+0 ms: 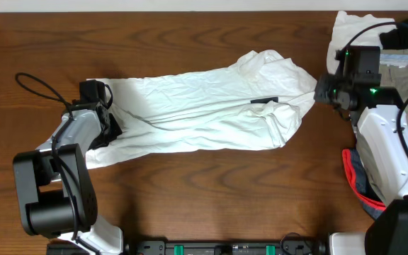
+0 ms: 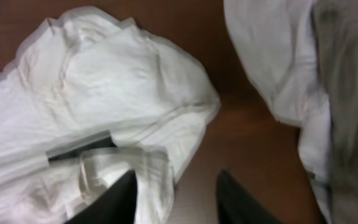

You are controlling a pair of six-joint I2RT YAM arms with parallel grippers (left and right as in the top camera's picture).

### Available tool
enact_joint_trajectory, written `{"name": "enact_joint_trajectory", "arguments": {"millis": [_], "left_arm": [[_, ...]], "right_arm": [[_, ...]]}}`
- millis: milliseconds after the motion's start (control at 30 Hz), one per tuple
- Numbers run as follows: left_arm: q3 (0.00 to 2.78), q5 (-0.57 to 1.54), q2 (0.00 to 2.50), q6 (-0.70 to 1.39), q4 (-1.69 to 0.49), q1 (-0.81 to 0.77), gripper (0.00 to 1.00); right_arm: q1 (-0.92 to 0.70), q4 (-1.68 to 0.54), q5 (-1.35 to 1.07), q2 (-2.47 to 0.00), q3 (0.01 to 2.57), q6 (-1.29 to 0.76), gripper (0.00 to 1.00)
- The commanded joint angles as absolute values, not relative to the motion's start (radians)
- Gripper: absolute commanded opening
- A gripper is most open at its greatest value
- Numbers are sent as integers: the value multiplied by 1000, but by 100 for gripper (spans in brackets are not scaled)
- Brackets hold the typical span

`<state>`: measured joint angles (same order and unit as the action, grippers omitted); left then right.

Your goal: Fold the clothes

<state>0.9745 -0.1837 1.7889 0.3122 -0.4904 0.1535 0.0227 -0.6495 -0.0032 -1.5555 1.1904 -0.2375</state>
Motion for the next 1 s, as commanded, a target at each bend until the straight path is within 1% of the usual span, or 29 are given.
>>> {"name": "enact_joint_trajectory", "arguments": {"millis": [0, 133, 200, 600, 700, 833, 967], "left_arm": [[937, -169, 1843, 296, -494, 156, 24], [937, -165, 1843, 297, -496, 156, 24], [937, -165, 1843, 300, -500, 156, 24], [937, -143, 1843, 300, -502, 156, 24], [937, -143, 1843, 300, -503, 156, 24], [937, -142, 1843, 300, -503, 156, 24], [937, -142, 1843, 300, -503, 156, 24]], "right_arm": [[12, -729, -33, -1606, 1182, -204, 44], [-9, -811, -214, -1684, 1182, -157, 44], [-28, -843, -256, -1720, 1182, -147, 43], [-172, -962, -258, -1745, 1182, -114, 44], [-186, -954, -251, -1745, 1182, -115, 43], [-188, -957, -230, -1745, 1182, -118, 37], [-188, -969, -193, -1746, 1181, -118, 38]]}}
